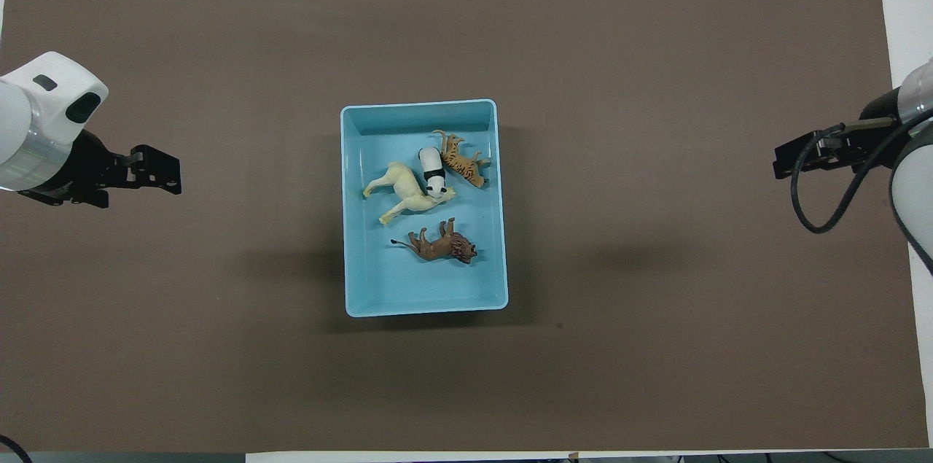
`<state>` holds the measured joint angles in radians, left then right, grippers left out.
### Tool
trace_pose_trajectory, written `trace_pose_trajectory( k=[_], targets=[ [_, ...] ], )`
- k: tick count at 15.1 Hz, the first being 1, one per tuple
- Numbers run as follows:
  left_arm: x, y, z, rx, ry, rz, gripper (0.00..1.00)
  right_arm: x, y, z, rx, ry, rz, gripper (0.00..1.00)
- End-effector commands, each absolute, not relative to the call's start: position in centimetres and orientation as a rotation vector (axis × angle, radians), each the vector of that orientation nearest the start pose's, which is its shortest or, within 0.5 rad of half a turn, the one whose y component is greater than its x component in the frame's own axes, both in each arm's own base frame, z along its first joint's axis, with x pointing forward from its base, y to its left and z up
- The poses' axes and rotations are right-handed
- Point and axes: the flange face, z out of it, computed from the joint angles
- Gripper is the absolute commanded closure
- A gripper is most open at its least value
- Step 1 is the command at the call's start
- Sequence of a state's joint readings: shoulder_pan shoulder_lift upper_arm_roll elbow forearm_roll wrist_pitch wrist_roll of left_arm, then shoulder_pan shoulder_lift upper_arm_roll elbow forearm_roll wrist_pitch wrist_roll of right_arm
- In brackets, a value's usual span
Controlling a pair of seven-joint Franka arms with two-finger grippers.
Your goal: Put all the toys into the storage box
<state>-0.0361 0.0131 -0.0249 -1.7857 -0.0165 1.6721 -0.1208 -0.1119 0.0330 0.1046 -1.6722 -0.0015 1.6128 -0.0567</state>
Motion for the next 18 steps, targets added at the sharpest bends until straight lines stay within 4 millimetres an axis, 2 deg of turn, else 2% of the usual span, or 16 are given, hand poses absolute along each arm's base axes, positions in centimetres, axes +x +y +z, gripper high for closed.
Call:
trace_pose_trajectory(
  k=[1,4,6,8,18],
  targets=[
    [56.2,-3.9,54.7,-3.130,0.028,0.216,0.00,56.0,-1.0,56.7,-3.134,-0.111,0.125,0.00],
    [55.9,-3.9,54.0,-3.143,0.060,0.235,0.00,55.9,-1.0,56.6,-3.134,-0.106,0.130,0.00],
    [56.4,-5.3,54.2,-3.147,0.098,0.173,0.00,55.9,-1.4,56.5,-3.134,-0.099,0.130,0.00],
    [56.6,-4.3,54.2,-3.146,0.072,0.165,0.00,55.9,-1.5,56.5,-3.134,-0.097,0.130,0.00],
    [56.8,-3.4,54.3,-3.131,0.067,0.212,0.00,55.9,-1.4,56.5,-3.132,-0.096,0.129,0.00]
  ],
)
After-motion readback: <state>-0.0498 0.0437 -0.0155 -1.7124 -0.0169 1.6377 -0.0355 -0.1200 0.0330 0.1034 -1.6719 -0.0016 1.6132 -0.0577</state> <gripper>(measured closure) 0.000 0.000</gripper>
